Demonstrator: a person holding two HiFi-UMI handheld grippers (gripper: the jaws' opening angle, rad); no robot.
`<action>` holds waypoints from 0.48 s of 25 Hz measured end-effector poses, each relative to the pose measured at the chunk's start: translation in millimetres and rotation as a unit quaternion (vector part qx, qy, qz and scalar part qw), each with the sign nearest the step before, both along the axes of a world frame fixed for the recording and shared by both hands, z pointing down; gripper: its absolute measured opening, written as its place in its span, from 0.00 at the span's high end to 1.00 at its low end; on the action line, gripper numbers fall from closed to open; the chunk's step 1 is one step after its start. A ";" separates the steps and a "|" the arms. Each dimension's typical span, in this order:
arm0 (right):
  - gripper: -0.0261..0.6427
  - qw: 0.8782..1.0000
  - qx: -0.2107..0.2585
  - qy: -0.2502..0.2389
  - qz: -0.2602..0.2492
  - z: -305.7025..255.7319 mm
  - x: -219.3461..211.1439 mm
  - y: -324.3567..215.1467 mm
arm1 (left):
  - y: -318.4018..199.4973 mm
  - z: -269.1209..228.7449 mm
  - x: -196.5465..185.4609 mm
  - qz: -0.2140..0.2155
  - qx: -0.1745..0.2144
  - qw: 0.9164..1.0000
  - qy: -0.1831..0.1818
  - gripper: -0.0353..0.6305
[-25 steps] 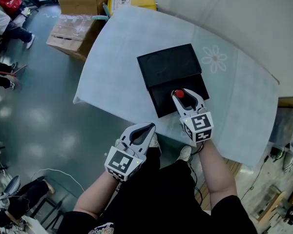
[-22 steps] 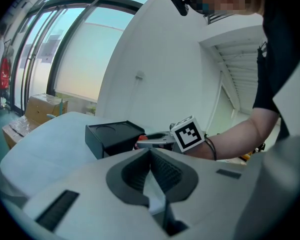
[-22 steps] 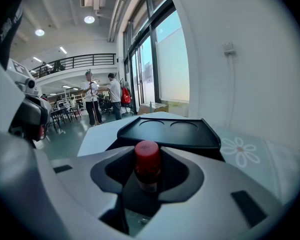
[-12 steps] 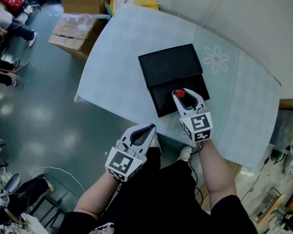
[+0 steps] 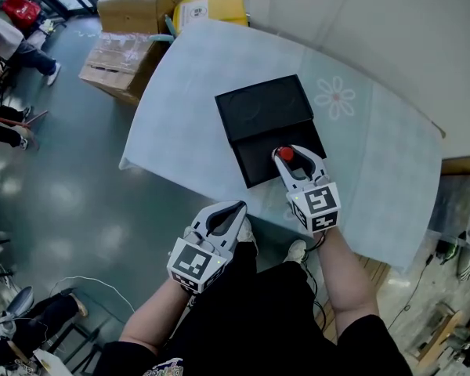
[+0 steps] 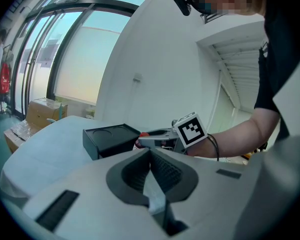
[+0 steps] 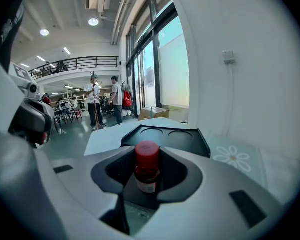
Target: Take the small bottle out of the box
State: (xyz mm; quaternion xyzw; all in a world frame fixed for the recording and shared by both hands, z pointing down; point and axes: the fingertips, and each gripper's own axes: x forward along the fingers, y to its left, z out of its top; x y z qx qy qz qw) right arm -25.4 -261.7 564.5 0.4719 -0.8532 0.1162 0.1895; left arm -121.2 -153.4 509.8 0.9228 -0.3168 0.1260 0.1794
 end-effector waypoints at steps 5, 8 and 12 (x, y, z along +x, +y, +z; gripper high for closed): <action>0.72 1.000 0.015 -0.005 -0.002 -31.6 13.6 17.5 | 11.0 -12.4 15.6 0.002 0.009 1.000 0.001 0.91; 0.72 1.000 0.024 -0.008 -0.005 -48.4 26.5 31.6 | 20.4 -20.1 29.2 0.002 0.017 1.000 0.002 0.91; 0.72 0.999 0.028 -0.014 -0.013 -65.4 44.8 56.4 | 37.7 -28.3 48.9 -0.009 0.023 1.000 0.003 0.91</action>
